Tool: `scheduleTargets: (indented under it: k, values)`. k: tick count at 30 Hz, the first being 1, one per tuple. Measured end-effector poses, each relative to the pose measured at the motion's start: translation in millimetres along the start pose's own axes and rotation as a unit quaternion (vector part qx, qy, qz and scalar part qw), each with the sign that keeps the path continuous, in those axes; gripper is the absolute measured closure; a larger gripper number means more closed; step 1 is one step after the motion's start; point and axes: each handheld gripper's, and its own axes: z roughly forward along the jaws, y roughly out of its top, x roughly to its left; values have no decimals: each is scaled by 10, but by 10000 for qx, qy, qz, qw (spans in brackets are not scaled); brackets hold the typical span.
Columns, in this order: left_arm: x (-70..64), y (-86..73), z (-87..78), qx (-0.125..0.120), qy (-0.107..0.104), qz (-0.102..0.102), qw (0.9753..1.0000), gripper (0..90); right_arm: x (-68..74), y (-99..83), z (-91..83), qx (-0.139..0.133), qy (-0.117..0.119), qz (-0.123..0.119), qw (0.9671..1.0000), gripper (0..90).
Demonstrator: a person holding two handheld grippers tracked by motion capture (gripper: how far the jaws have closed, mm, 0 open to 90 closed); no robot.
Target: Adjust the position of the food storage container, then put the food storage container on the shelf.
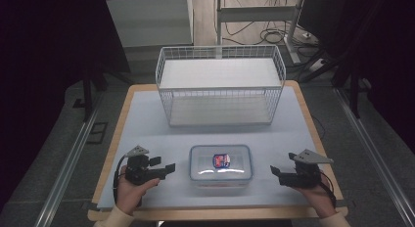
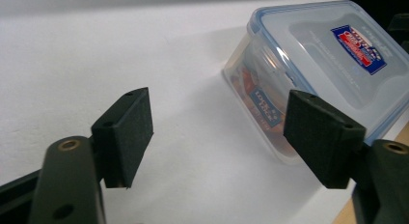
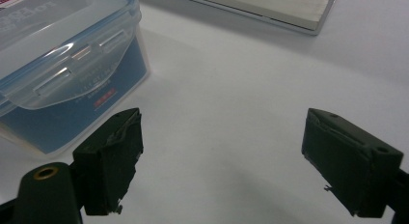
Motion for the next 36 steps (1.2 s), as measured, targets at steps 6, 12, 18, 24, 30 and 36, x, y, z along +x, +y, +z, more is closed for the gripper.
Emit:
scheduleTargets:
  k: [6, 12, 18, 24, 30, 36]
  values:
    - [31, -10, 24, 54, 57, -8, 10000, 224, 7, -3, 9, 16, 68, -1, 10000, 138]
    - [14, -9, 51, 143, -65, 18, 9999, 217, 20, 17, 3, -62, 158, 117, 9998, 132]
    - [9, 15, 49, 72, -103, -27, 9999, 206, 25, 41, -1, -45, 237, 267, 9994, 151]
    - [-21, 79, 120, 132, -244, -70, 9996, 199, 26, 51, 9, 24, 306, 314, 9990, 164]
    - [-95, 178, 191, 129, -502, -113, 9986, 195, 14, 100, -11, -35, 511, 541, 9972, 168]
    - [-126, 232, 316, 245, -855, -332, 9955, 182, 54, 168, 0, -70, 669, 544, 9962, 168]
